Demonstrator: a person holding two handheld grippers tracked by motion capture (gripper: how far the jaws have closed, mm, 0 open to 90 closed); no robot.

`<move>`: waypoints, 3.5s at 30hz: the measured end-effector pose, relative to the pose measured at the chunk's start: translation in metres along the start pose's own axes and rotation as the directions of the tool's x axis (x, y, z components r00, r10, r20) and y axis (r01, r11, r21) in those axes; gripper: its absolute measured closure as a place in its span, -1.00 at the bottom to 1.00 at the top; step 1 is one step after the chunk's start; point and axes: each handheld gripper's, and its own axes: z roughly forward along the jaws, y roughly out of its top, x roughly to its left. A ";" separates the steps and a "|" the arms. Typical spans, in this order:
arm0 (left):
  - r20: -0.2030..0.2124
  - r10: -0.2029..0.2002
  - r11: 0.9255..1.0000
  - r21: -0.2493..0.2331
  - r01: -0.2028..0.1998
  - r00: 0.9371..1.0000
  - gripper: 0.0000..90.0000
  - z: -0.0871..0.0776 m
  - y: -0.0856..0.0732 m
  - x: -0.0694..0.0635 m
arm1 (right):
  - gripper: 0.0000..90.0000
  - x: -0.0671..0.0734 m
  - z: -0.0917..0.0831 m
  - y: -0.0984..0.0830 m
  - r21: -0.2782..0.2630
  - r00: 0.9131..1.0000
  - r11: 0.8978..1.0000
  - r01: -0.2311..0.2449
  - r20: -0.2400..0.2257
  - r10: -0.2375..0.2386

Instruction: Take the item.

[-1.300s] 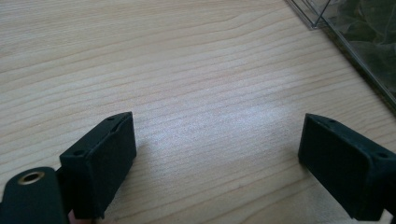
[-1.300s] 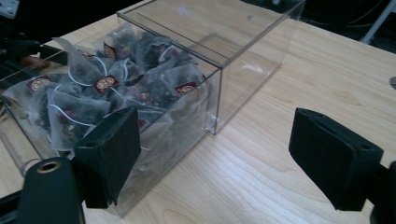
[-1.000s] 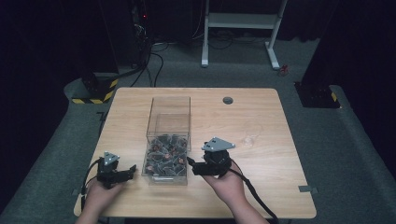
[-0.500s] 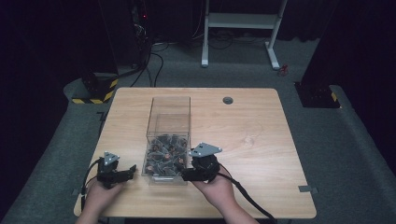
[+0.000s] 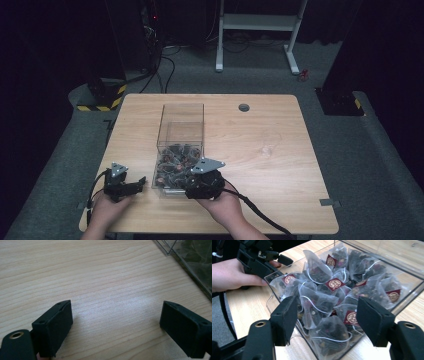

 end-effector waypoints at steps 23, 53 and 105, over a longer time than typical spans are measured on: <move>-0.001 0.001 1.000 0.000 -0.001 1.000 -0.75 0.000 0.000 0.000 | 0.77 0.009 0.007 -0.004 0.040 0.999 0.999 0.030 -0.042 -0.028; 0.000 0.001 1.000 0.000 -0.001 1.000 -0.75 0.000 0.000 0.000 | 1.00 0.008 -0.007 0.002 -0.033 0.998 0.999 0.041 -0.053 -0.043; 0.000 0.000 1.000 0.000 0.000 1.000 -0.75 0.000 0.000 0.000 | 1.00 -0.001 -0.037 0.023 -0.157 0.999 0.986 0.050 0.003 -0.050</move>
